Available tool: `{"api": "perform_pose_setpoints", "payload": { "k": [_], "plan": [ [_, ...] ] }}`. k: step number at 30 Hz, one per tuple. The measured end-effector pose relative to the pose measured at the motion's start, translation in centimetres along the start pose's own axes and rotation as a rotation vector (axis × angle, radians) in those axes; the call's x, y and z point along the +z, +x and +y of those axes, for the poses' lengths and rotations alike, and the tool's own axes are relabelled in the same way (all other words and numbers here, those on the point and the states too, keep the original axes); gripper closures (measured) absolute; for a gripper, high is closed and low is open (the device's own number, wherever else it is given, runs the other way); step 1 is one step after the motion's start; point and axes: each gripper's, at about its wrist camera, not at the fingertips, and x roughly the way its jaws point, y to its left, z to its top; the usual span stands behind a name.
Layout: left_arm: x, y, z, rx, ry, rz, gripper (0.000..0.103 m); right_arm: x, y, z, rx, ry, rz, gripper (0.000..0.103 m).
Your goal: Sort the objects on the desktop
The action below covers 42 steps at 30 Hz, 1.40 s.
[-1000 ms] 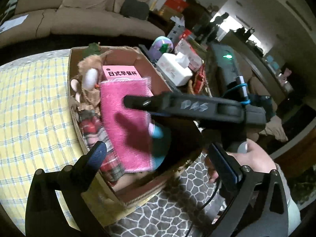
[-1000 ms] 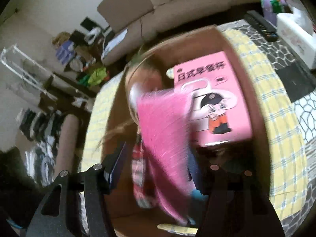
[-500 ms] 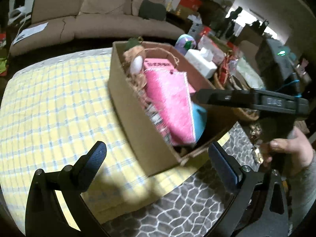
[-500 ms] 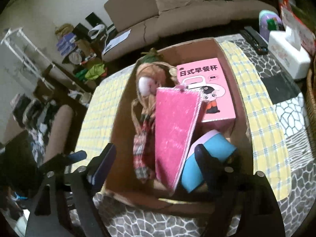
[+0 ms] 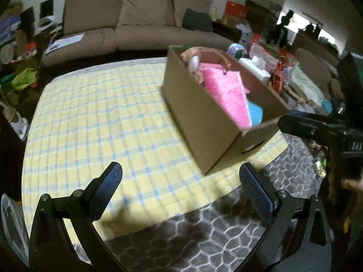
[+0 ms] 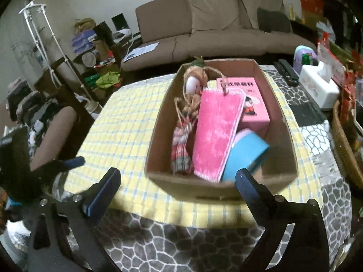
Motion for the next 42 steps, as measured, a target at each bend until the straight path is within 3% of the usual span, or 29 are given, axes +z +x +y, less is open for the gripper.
{"api": "perform_pose_setpoints", "payload": {
  "k": [5, 9, 16, 26, 33, 42],
  "plan": [
    [-3.8, 0.6, 1.9, 0.086, -0.037, 0.007, 0.0, -4.6, 0.6, 0.6, -0.027, 0.017, -0.021, 0.0],
    [-6.9, 2.0, 3.3, 0.226, -0.087, 0.023, 0.0, -7.9, 2.5, 1.4, -0.015, 0.004, -0.019, 0.0],
    [-10.7, 5.1, 4.5, 0.253, -0.175, 0.071, 0.0, -12.2, 8.3, 1.7, -0.091, -0.011, 0.09, 0.0],
    [-12.0, 7.8, 4.4, 0.314, -0.204, 0.1, 0.0, -13.1, 10.7, 0.8, -0.197, -0.044, 0.114, 0.0],
    [-11.9, 8.5, 3.9, 0.382, -0.221, 0.089, 0.0, -13.3, 11.3, 0.4, -0.215, -0.033, 0.097, 0.0],
    [-12.1, 8.5, 3.7, 0.405, -0.233, 0.059, 0.0, -13.7, 12.2, 1.0, -0.255, -0.063, 0.079, 0.0]
  ]
}}
